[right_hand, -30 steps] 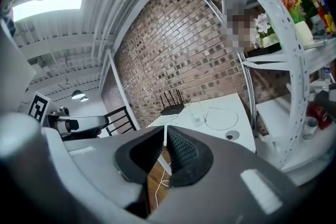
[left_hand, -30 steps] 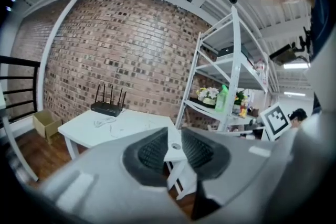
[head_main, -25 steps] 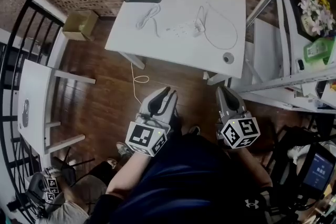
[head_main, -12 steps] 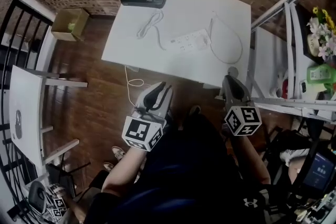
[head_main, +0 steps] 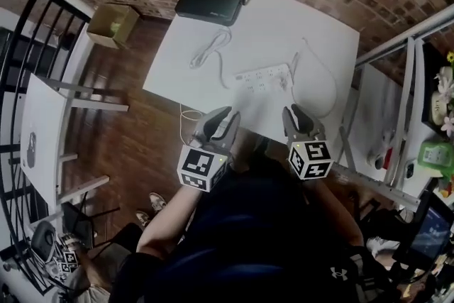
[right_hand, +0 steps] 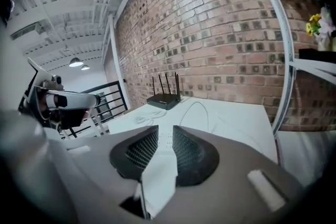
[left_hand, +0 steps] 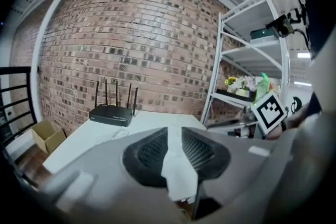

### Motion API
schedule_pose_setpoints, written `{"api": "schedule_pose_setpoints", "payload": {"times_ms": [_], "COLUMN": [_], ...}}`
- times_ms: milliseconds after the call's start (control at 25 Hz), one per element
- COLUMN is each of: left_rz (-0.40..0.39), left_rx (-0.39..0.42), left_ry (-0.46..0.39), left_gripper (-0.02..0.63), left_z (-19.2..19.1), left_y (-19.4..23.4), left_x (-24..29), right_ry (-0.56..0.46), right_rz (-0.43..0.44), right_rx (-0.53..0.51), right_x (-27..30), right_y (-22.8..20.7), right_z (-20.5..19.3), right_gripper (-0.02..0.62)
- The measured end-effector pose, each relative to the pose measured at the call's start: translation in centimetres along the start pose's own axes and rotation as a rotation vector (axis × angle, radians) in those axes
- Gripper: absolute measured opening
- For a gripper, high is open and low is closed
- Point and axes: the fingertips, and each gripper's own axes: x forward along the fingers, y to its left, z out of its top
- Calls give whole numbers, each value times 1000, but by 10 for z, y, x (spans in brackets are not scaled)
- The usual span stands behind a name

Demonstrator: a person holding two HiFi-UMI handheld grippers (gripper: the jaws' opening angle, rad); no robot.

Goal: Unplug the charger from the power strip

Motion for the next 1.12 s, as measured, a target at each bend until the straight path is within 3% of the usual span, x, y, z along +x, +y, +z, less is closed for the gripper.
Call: {"api": "schedule_pose_setpoints", "payload": {"times_ms": [160,360,840,1120], "left_rz": [55,58,-113,-186], "left_rx": [67,108,232,380], "left_ry": [52,176,371,451], "left_gripper": [81,99,133,152], "left_z": [-14,-51,-103,-126], "left_y": [15,27,48,41], "left_x": [35,74,148,175], "right_ry": [65,157,301,370], "right_rz": [62,56,-66,-130], "right_rx": [-15,-25,-62,-126], "right_x": [33,67,120,136], "right_y": [-10,-25,-34,-31], "right_z": [-10,-29,-64,-71], "right_gripper": [130,146,218,219]}}
